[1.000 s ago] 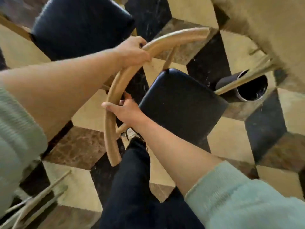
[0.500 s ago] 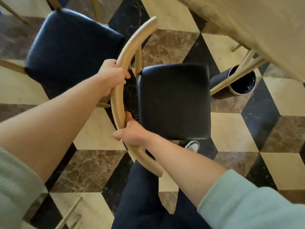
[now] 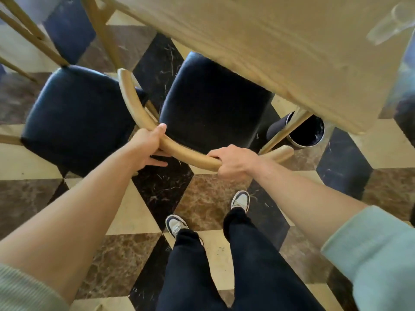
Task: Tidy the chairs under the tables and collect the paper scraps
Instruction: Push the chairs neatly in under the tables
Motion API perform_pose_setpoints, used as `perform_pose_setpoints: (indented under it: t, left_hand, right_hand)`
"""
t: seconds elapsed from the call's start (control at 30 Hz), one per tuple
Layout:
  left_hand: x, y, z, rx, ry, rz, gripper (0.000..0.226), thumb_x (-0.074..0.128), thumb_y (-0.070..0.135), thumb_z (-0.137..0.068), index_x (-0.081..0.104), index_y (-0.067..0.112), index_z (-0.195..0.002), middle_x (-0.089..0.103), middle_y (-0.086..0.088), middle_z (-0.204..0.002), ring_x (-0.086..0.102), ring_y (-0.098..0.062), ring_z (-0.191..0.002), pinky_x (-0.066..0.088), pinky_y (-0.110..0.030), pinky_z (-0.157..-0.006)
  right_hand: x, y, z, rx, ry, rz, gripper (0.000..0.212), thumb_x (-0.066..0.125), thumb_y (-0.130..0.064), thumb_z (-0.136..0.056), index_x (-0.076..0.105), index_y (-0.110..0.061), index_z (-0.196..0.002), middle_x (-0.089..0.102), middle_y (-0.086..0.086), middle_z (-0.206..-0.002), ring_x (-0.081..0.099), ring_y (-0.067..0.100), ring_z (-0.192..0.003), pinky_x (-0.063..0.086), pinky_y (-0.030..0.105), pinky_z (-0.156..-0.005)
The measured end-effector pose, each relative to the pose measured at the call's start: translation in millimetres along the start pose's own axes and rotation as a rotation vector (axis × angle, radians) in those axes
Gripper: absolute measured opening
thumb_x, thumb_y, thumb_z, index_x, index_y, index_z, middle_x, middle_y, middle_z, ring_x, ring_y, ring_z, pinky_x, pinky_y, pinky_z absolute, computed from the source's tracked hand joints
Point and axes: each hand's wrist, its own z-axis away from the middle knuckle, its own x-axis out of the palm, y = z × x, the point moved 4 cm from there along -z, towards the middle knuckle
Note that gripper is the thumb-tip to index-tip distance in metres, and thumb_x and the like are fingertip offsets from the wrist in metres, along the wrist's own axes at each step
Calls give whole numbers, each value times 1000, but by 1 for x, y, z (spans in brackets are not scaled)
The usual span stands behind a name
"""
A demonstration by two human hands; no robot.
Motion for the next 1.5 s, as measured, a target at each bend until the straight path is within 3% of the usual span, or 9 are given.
perform_pose_setpoints:
  t: [0.17, 0.43, 0.7, 0.87, 0.97, 1.07, 1.2, 1.37, 1.5]
  left_hand:
    - [68, 21, 0, 7, 2, -99, 38, 52, 50, -100, 48, 18, -119, 68, -12, -108, 75, -30, -87, 64, -51, -62]
    - [112, 39, -6, 24, -74, -357, 45, 48, 64, -96, 55, 20, -100, 73, -9, -101, 75, -28, -87, 64, -51, -69]
    - [124, 42, 1, -19, -240, -553, 79, 40, 78, -89, 54, 15, -134, 76, -9, -102, 74, -29, -89, 63, -48, -69]
    - [104, 53, 14, 7, -288, -685, 90, 34, 84, -85, 42, 18, -146, 71, -10, -102, 70, -30, -93, 57, -45, -69]
    - [74, 57, 20, 45, -303, -641, 86, 35, 80, -88, 41, 19, -148, 69, -11, -106, 69, -31, -95, 56, -45, -73]
    - [2, 56, 23, 49, -316, -563, 83, 38, 74, -93, 37, 15, -151, 69, -15, -117, 68, -32, -100, 56, -48, -79]
    - [-125, 56, 22, 86, -212, -481, 72, 41, 67, -96, 49, 12, -142, 73, -10, -105, 70, -29, -97, 58, -49, -81]
    - [-251, 70, 14, 125, -53, -443, 56, 45, 57, -100, 55, 12, -133, 74, -8, -99, 72, -27, -90, 60, -46, -75]
    - [-320, 97, -9, 175, 77, -400, 45, 47, 49, -102, 60, 13, -126, 73, -7, -96, 72, -26, -87, 60, -45, -74]
  right_hand:
    - [-43, 64, 18, 6, -51, 21, 57, 64, -29, -63, 55, -44, -117, 62, -9, -88, 62, 13, -77, 49, 32, -58]
    - [-53, 119, 33, 0, -25, -21, 52, 63, -28, -60, 56, -42, -109, 62, -9, -83, 61, 12, -72, 41, 28, -53]
    - [-53, 130, 46, 64, -57, -21, 46, 69, -32, -60, 59, -36, -105, 62, -9, -85, 61, 12, -77, 40, 30, -55]
    - [-61, 109, 59, 142, -35, -143, 58, 64, -37, -70, 57, -37, -127, 64, -12, -106, 61, 6, -94, 52, 29, -74]
    - [-77, 79, 61, 167, 118, -197, 67, 64, -55, -73, 56, -35, -136, 63, -13, -117, 62, 9, -105, 54, 30, -88]
    - [-90, 12, 50, 88, 295, -251, 74, 54, -75, -63, 62, -34, -124, 63, -14, -111, 62, 7, -102, 53, 30, -87]
    - [-112, -98, 10, -12, 416, -240, 20, 60, -52, -81, 62, -44, -99, 63, -21, -98, 63, 3, -97, 50, 23, -77]
    - [-125, -227, -46, -144, 341, -159, 26, 61, -39, -92, 65, -30, -116, 67, -12, -102, 63, 11, -101, 53, 28, -83]
    - [-132, -308, -105, -222, 302, -141, 29, 63, -36, -94, 62, -29, -122, 66, -13, -102, 65, 7, -93, 53, 22, -72]
